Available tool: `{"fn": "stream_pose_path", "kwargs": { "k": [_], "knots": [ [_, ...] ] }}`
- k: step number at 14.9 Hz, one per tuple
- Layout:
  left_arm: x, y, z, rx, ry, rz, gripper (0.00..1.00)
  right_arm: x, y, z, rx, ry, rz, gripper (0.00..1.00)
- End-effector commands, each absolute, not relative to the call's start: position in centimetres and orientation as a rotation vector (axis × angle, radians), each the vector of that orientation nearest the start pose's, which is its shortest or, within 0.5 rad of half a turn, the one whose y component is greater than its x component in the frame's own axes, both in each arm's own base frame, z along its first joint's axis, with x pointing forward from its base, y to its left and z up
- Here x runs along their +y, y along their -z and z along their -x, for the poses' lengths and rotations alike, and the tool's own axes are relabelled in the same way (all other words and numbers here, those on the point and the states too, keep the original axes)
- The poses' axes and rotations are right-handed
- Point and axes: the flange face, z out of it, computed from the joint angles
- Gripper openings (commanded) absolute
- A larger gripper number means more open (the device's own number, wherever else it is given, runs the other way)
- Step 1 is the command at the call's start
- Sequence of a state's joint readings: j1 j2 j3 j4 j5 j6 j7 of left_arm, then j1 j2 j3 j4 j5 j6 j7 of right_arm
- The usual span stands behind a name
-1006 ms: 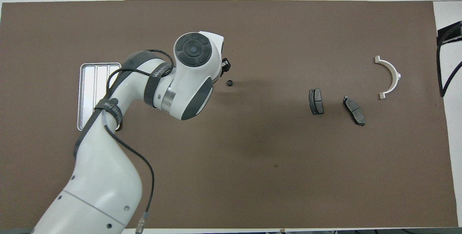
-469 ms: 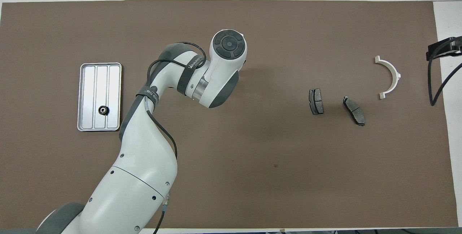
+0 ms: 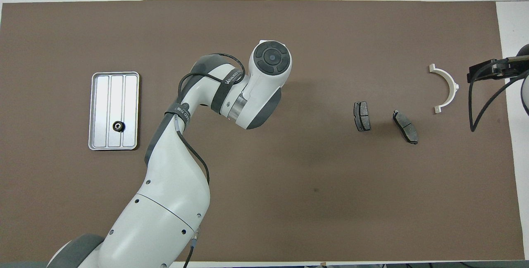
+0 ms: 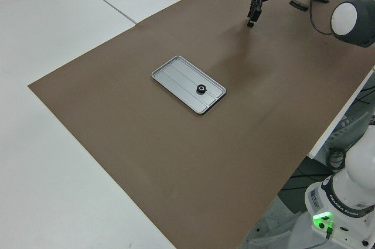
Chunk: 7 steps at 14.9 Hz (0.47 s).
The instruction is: Pick bearing gear from pile to tray
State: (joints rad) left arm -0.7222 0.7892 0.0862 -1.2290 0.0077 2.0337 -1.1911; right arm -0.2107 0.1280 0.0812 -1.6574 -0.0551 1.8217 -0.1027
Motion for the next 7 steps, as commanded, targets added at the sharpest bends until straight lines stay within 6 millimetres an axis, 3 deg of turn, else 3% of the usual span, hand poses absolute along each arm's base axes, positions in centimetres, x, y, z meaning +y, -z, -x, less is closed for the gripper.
{"fn": "stream_pose_path", "kwargs": {
  "k": [1, 5, 6, 7],
  "knots": [
    [-46.15, -29.82, -59.22, -0.836, 0.106, 3.004, 0.60, -4.88, -53.51, -59.68, 0.092, 0.089, 3.165, 1.00],
    [-45.74, -28.94, -58.94, -0.841, 0.120, 3.013, 0.58, -3.97, -54.07, -59.90, 0.117, 0.107, 3.129, 1.00],
    [-45.67, -28.95, -58.99, -0.842, 0.121, 3.012, 0.53, -4.01, -54.03, -59.85, 0.119, 0.100, 3.123, 1.00],
    [-45.63, -28.96, -58.95, -0.842, 0.118, 3.010, 0.41, -4.01, -53.93, -59.74, 0.118, 0.083, 3.125, 1.00]
  ]
}}
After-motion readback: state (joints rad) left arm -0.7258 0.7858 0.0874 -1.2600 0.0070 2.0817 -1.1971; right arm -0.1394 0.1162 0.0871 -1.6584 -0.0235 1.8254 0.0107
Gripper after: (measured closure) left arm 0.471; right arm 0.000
